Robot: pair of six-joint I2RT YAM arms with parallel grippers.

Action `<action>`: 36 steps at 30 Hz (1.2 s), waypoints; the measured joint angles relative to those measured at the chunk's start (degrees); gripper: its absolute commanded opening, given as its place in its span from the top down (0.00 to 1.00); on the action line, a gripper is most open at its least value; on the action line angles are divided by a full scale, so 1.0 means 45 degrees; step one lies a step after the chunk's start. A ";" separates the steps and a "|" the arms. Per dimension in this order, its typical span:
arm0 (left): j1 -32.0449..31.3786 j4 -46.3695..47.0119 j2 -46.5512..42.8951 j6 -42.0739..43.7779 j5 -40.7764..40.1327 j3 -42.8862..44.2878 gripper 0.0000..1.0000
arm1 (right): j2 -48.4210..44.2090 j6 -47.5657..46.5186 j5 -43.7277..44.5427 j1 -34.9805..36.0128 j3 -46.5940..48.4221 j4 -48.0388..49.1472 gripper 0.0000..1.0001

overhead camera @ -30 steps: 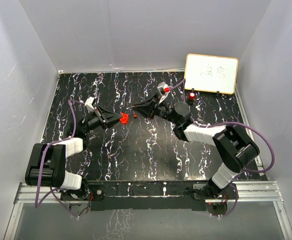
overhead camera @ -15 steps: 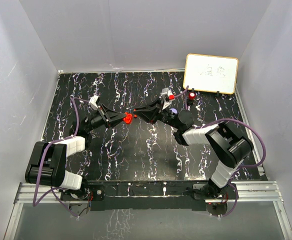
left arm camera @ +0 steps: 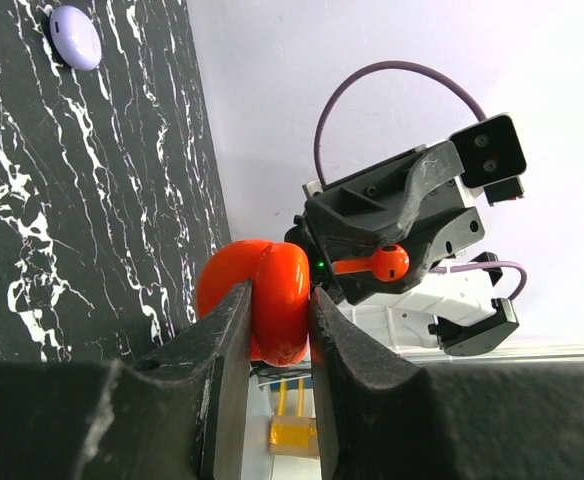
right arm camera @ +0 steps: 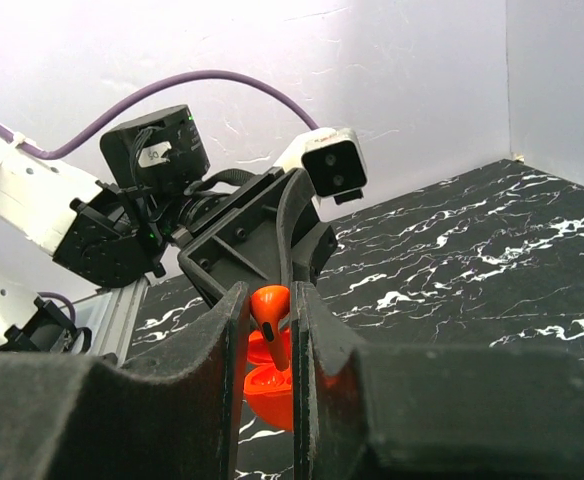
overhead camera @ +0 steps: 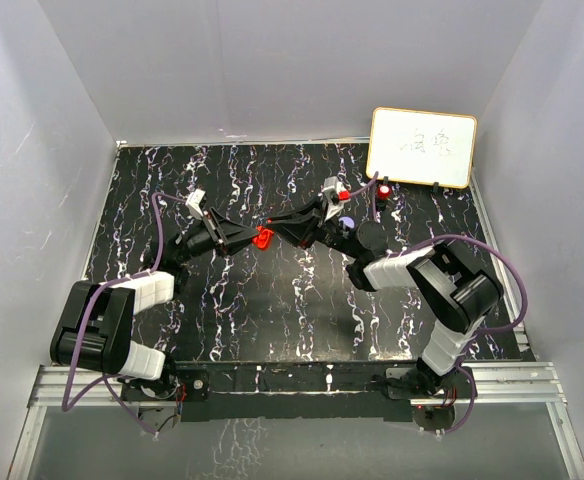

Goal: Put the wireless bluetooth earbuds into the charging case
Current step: Place the earbud in the charging case.

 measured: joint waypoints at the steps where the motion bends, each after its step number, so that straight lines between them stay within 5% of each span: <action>1: -0.0034 0.0005 0.0000 0.0010 -0.0029 0.0044 1.00 | 0.0044 0.0058 -0.0010 0.0000 -0.0005 0.0000 1.00; 36: -0.0539 -0.0005 0.0194 0.0044 -0.0379 0.0355 1.00 | 0.0835 0.0845 -0.0073 0.0000 -0.0194 0.0374 1.00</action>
